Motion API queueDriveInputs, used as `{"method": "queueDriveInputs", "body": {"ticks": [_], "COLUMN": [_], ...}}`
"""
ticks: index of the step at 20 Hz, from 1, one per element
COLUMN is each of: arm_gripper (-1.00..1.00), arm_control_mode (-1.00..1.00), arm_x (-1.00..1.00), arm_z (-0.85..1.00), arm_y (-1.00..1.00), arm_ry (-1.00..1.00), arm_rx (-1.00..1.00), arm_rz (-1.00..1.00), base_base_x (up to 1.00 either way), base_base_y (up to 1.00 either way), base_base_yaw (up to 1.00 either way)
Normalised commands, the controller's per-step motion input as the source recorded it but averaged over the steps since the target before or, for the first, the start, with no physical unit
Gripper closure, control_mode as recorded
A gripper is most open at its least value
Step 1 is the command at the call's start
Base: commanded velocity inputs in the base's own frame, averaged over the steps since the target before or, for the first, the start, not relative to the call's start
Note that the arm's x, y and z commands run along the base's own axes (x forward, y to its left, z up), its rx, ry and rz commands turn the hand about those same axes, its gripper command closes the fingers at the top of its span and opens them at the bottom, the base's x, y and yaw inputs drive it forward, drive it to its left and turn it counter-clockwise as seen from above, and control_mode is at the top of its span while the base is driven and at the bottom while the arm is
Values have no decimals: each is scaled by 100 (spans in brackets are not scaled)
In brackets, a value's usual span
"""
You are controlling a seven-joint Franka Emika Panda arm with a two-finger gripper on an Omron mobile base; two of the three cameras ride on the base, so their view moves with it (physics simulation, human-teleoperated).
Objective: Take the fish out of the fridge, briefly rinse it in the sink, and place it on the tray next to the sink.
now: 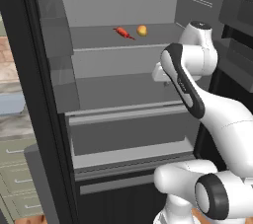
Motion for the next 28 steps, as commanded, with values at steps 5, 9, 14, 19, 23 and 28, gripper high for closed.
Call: {"method": "queueDriveInputs", "body": {"ticks": [5, 9, 14, 19, 23, 28], "arm_gripper": [-100, -100, -100, -100, -100, -100], "arm_control_mode": [-100, -100, -100, -100, -100, -100], "arm_x": [0, -3, -33, -10, 0, 3], "arm_z": [0, -3, 14, 63, 93, 97], "arm_y": [0, 0, 0, 21, 30, 25], "arm_ry": [0, -4, -33, -40, -33, -20], "arm_rx": [0, 0, 0, 0, 0, 8], "arm_rz": [0, 0, 1, 1, 1, 3], "base_base_x": [0, 0, 0, 0, 0, 0], "base_base_y": [0, 0, 0, 0, 0, 0], "base_base_yaw": [0, 0, 0, 0, 0, 0]}}
